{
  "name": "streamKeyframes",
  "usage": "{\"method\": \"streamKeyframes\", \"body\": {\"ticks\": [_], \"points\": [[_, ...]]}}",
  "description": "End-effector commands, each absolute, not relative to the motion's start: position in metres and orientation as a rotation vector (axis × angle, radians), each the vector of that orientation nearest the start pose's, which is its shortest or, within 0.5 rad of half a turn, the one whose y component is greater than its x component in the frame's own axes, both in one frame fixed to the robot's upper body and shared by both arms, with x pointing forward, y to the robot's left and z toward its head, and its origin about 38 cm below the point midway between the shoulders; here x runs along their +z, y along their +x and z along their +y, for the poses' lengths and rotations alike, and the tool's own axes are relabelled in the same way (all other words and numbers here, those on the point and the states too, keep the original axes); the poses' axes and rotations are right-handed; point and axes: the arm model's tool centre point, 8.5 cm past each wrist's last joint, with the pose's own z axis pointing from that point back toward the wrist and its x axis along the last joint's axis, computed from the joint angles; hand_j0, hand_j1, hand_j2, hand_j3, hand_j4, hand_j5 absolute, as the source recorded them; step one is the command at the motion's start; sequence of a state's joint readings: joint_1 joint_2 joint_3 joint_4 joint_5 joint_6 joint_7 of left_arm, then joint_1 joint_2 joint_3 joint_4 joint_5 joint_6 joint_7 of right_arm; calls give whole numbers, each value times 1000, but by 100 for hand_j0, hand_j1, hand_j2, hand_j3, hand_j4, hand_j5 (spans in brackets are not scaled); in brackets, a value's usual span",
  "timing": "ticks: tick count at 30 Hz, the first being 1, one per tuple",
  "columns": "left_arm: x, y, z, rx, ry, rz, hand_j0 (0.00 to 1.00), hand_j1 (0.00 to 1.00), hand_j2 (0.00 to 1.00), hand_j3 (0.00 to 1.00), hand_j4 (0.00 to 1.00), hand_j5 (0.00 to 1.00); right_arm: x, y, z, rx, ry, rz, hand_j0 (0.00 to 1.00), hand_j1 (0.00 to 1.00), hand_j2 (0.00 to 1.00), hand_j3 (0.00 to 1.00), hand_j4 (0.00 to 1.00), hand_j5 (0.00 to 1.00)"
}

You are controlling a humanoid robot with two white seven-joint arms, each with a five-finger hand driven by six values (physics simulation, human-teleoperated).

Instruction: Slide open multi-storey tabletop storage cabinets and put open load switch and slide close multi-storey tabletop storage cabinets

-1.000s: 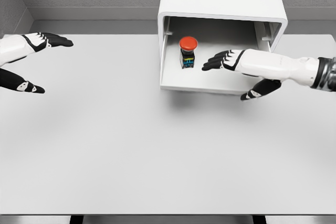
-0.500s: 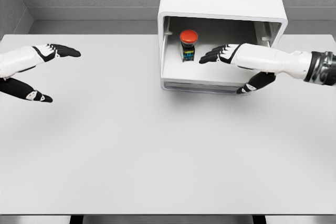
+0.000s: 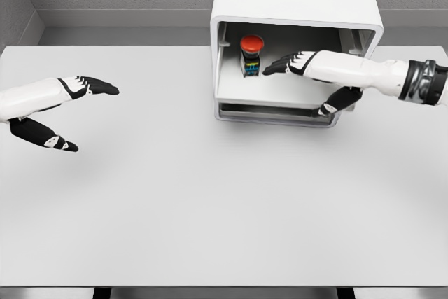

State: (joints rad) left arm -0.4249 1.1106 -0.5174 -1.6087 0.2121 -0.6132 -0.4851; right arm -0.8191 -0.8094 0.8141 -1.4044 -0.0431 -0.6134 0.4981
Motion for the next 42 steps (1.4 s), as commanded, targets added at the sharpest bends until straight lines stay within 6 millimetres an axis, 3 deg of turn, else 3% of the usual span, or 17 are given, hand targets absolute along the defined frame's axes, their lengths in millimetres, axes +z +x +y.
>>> {"method": "streamKeyframes", "body": {"ticks": [1,10,16,19,21,27,30,33,38,42], "points": [[260,372,364,-1692,69,-1640,100,100,100,100,100,100,253,451,-264,1852,-55,-1708,100,100,100,100,100,100],[259,371,364,-1694,70,-1634,100,100,100,100,100,100,247,470,-263,1828,-64,-1675,100,100,100,100,100,100],[258,371,364,-1694,68,-1631,100,100,100,100,100,100,255,469,-267,1819,-83,-1695,100,100,100,100,100,100],[258,371,364,-1694,68,-1631,100,100,100,100,100,100,267,458,-271,1846,-95,-1718,100,100,100,100,100,100],[258,371,364,-1694,68,-1631,100,100,100,100,100,100,279,440,-266,1914,-93,-1738,100,100,100,100,100,100],[259,371,364,-1695,69,-1633,100,100,100,100,100,100,281,401,-268,2028,-61,-1703,100,100,100,100,100,100],[259,371,364,-1695,69,-1633,100,100,100,100,100,100,283,397,-273,2033,-69,-1693,100,100,100,100,100,100],[259,371,364,-1695,69,-1633,100,100,100,100,100,100,267,391,-264,2067,-5,-1655,100,100,100,100,100,100],[259,371,365,-1694,70,-1632,100,100,100,100,100,100,270,389,-262,2075,-5,-1661,100,100,100,100,100,100],[258,371,364,-1693,69,-1633,100,100,100,100,100,100,273,383,-299,2072,-85,-1564,100,100,100,100,100,100]]}}
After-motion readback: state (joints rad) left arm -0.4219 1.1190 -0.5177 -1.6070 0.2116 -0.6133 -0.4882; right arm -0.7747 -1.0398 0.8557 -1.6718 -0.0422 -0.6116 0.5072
